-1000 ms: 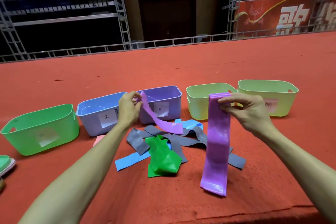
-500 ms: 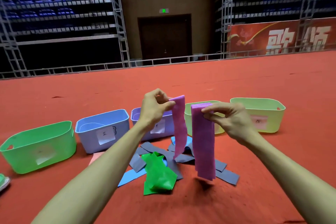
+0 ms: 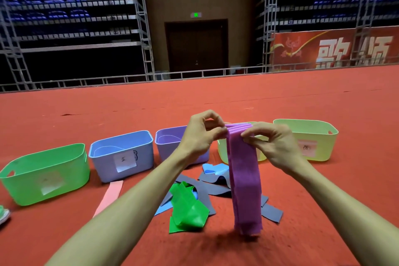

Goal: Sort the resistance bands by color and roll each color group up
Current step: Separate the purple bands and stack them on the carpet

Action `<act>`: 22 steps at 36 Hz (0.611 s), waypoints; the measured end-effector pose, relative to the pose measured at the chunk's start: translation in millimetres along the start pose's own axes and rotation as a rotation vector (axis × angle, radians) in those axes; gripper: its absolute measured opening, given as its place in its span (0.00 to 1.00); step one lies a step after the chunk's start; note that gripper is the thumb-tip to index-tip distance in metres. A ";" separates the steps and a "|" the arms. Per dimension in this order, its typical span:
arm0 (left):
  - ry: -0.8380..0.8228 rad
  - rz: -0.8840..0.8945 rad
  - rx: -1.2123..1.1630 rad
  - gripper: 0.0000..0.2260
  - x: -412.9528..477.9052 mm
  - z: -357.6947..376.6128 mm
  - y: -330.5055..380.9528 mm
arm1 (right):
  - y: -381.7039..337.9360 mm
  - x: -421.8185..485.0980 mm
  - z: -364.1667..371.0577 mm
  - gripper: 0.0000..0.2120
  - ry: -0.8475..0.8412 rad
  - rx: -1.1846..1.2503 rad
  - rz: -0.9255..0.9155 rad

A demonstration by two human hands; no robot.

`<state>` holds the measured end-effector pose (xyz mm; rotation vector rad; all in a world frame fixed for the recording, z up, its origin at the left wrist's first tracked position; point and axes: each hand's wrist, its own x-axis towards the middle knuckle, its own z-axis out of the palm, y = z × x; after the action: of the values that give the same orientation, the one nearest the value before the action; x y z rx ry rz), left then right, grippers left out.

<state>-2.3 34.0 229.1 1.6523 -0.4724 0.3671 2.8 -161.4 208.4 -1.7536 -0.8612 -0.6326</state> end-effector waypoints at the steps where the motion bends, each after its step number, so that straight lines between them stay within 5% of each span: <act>1: -0.002 0.002 -0.005 0.10 -0.6 0.6 0.9 | -0.3 -0.2 0.0 0.17 0.001 -0.005 -0.002; 22: -0.038 0.026 -0.108 0.09 -10.3 6.2 6.1 | -1.9 -2.7 1.3 0.14 0.045 0.061 0.066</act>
<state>-14.5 28.2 228.4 1.5523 -0.5337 0.3240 -0.3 -160.5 207.0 -1.6998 -0.7808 -0.5950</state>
